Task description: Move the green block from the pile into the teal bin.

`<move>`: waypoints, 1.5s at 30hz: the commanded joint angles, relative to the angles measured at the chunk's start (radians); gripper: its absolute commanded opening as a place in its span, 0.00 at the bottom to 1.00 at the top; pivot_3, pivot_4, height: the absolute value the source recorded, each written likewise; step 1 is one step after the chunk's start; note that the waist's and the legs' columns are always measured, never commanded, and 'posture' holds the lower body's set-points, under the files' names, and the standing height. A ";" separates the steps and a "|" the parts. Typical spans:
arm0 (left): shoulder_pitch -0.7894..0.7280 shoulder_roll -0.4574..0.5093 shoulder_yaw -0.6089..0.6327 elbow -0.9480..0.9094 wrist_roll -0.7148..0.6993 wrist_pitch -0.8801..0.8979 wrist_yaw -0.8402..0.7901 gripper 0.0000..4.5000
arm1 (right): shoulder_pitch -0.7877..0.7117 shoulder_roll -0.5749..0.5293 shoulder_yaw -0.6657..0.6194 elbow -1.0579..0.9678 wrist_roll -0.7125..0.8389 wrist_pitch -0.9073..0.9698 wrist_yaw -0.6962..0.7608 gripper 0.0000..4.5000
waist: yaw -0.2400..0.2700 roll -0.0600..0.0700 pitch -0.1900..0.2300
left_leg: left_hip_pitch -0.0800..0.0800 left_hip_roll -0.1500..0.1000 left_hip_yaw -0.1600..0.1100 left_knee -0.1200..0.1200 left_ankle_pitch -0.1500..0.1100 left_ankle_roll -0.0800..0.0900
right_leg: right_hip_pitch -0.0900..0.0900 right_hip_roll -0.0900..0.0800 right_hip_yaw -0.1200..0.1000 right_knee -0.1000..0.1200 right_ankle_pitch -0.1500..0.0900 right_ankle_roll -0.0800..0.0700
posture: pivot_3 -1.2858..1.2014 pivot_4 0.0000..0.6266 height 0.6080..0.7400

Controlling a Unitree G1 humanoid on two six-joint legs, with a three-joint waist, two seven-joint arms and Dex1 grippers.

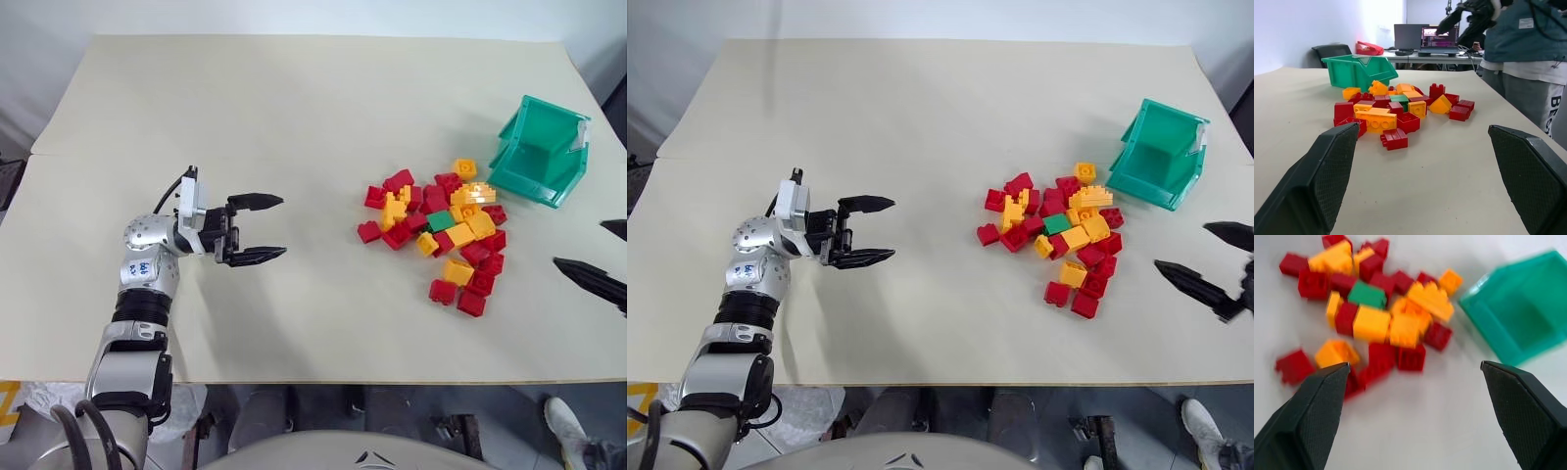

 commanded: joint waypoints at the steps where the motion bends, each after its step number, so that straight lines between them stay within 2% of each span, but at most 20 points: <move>1: -0.001 -0.005 0.003 -0.026 -0.006 -0.009 -0.055 1.00 | -0.214 0.011 0.248 -0.051 0.018 0.169 -0.189 1.00 | -0.003 0.000 0.000 | 0.000 0.000 0.000 0.001 0.000 0.000 | 0.000 0.000 0.000 0.000 0.000 0.000 | 0.52 0.24 1.00; 6: 0.009 -0.017 -0.001 -0.048 -0.010 -0.011 -0.052 1.00 | -0.490 0.051 0.552 0.029 -0.044 0.318 -0.306 1.00 | 0.002 0.001 0.000 | -0.002 0.000 0.000 0.002 0.000 0.000 | -0.002 0.000 -0.001 0.000 0.000 -0.001 | 0.52 0.24 1.00; 11: 0.014 -0.027 0.001 -0.060 -0.012 -0.018 -0.047 1.00 | -0.688 0.110 0.761 0.176 -0.134 0.393 -0.368 1.00 | 0.001 0.001 0.000 | -0.006 -0.001 0.000 0.005 0.000 0.000 | -0.003 -0.001 -0.002 0.000 0.001 -0.001 | 0.52 0.24 1.00; 22: 0.042 -0.047 0.006 -0.097 -0.016 -0.029 -0.024 1.00 | -0.883 0.158 1.011 0.333 -0.221 0.533 -0.347 1.00 | -0.005 0.001 0.000 | -0.008 0.000 0.001 0.007 0.000 0.001 | -0.004 0.000 -0.002 0.001 0.001 0.000 | 0.52 0.24 1.00; 29: 0.048 -0.061 0.005 -0.105 -0.012 -0.035 -0.017 1.00 | -0.970 0.282 1.057 0.520 -0.291 0.443 -0.333 1.00 | -0.021 -0.001 -0.001 | -0.008 0.000 0.001 0.013 0.000 0.001 | -0.004 0.000 -0.001 0.005 0.002 0.001 | 0.52 0.24 1.00; 33: 0.054 -0.054 0.008 -0.117 -0.015 -0.028 -0.018 1.00 | -0.990 0.285 1.060 0.524 -0.300 0.445 -0.305 0.81 | -0.030 -0.001 -0.001 | -0.007 0.000 0.001 0.015 0.000 0.001 | -0.004 0.000 0.000 0.008 0.003 0.000 | 0.52 0.24 1.00; 37: 0.057 -0.043 0.006 -0.127 -0.010 -0.013 -0.014 1.00 | -0.990 0.254 1.038 0.453 -0.286 0.475 -0.281 0.54 | -0.029 0.000 0.000 | -0.007 0.001 0.001 0.015 0.000 0.001 | -0.004 -0.001 0.000 0.009 0.003 0.000 | 0.52 0.24 1.00; 38: 0.055 -0.040 0.004 -0.130 -0.008 -0.007 -0.011 1.00 | -0.990 0.244 1.024 0.425 -0.280 0.480 -0.275 0.51 | -0.025 0.000 0.000 | -0.007 0.000 0.001 0.015 0.000 0.001 | -0.004 -0.001 0.000 0.009 0.003 0.000 | 0.52 0.24 1.00; 40: 0.049 -0.038 -0.003 -0.135 0.001 0.008 0.004 1.00 | -0.994 0.222 1.001 0.379 -0.270 0.490 -0.265 0.51 | -0.025 0.000 0.000 | -0.011 0.000 0.000 0.015 0.000 0.001 | -0.008 -0.001 0.000 0.009 0.003 0.000 | 0.52 0.24 1.00; 42: 0.041 -0.036 -0.010 -0.140 0.015 0.025 0.032 1.00 | -0.994 0.203 0.979 0.344 -0.262 0.485 -0.251 0.51 | -0.025 0.000 0.000 | -0.020 -0.001 0.001 0.017 0.000 0.001 | -0.017 -0.001 0.001 0.010 0.003 0.000 | 0.52 0.24 1.00; 45: 0.012 -0.043 -0.028 -0.155 0.064 0.060 0.124 1.00 | -0.983 0.149 0.906 0.289 -0.255 0.443 -0.227 0.51 | -0.022 0.000 0.000 | -0.021 -0.001 0.002 0.016 0.000 0.001 | -0.017 -0.001 0.000 0.009 0.003 0.000 | 0.52 0.24 1.00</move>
